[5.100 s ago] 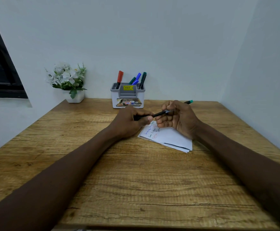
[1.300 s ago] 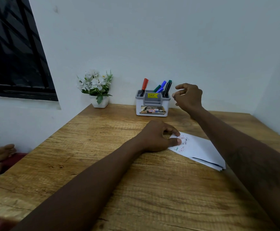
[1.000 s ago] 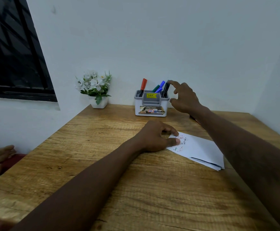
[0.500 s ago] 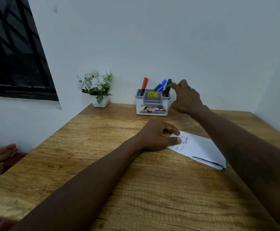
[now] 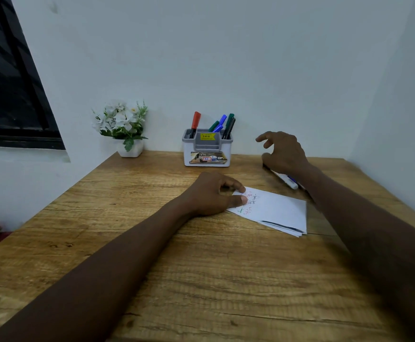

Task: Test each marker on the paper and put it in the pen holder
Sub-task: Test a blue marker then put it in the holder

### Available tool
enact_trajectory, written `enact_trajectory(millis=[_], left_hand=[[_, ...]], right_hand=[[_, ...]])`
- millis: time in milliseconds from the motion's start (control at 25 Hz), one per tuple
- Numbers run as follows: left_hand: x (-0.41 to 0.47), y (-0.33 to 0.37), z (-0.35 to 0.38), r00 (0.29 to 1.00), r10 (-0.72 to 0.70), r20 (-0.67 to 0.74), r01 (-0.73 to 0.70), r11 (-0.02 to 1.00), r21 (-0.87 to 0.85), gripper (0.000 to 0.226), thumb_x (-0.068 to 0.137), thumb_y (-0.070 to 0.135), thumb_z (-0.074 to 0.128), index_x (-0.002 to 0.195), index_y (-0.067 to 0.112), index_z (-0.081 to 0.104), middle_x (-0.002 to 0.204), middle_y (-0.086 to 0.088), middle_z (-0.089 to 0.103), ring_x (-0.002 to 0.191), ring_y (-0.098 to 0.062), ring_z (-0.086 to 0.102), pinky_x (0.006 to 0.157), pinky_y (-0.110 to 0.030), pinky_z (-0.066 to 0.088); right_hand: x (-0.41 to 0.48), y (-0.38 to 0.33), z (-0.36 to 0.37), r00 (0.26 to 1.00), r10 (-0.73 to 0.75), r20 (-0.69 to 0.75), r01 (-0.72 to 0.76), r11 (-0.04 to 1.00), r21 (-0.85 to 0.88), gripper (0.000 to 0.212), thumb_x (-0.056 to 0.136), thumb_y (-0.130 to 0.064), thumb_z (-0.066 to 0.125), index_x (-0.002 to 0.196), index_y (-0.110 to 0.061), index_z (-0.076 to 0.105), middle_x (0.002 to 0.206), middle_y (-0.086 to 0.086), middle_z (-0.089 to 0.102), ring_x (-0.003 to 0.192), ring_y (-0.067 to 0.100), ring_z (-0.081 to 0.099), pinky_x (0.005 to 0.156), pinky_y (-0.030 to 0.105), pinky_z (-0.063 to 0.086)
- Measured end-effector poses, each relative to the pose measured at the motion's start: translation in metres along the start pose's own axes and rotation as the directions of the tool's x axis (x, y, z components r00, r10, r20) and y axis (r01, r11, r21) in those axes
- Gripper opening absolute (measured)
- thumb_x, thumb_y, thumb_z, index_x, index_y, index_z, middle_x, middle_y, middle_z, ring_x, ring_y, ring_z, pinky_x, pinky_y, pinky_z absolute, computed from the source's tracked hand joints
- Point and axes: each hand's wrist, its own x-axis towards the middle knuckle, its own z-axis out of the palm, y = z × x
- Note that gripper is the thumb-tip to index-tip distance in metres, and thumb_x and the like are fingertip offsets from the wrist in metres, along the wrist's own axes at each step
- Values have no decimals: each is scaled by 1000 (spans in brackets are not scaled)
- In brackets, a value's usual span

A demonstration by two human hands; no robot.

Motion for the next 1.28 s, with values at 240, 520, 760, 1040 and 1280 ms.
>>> enact_trajectory(millis=[240,520,760,1040,1280], left_hand=[[-1,-2,1,1000,19,-20,-19,1000,9,32,85,45,77,114,32,77,122,19,71,107,8,61,87,-13,44],[-1,-3,-1,1000,7,-18,-7,1000,0,33,86,45,76,116,32,76,121,18,72,106,6,61,89,-16,49],[0,-2,0,1000,-6,-17,6,1000,21,33,86,46,75,117,33,75,123,17,71,106,3,60,83,-13,45],[-3,4,-1,1000,-5,-24,5,1000,4,34,85,46,77,116,32,76,121,17,72,102,4,61,86,-18,50],[-7,16,-2,969,21,-245,-11,999,42,41,87,40,77,126,33,69,118,10,71,96,4,58,86,-26,53]], right_hand=[[-27,37,-28,966,258,-6,-257,962,-90,10,76,-38,79,79,-28,79,84,-10,75,82,10,67,71,33,58],[-39,45,-43,932,357,65,-340,922,-183,13,78,-32,77,84,-21,80,83,-2,75,72,14,66,61,28,53],[-34,41,-56,810,507,294,-436,856,-277,29,77,-23,75,103,-9,76,85,10,73,55,23,67,55,27,57],[-44,34,-61,861,489,140,-492,871,-15,19,69,-19,86,81,-6,79,72,9,77,60,23,76,67,38,67],[-44,0,-63,929,333,163,-370,859,353,17,74,-18,82,89,-9,83,94,11,79,87,26,74,74,41,64]])
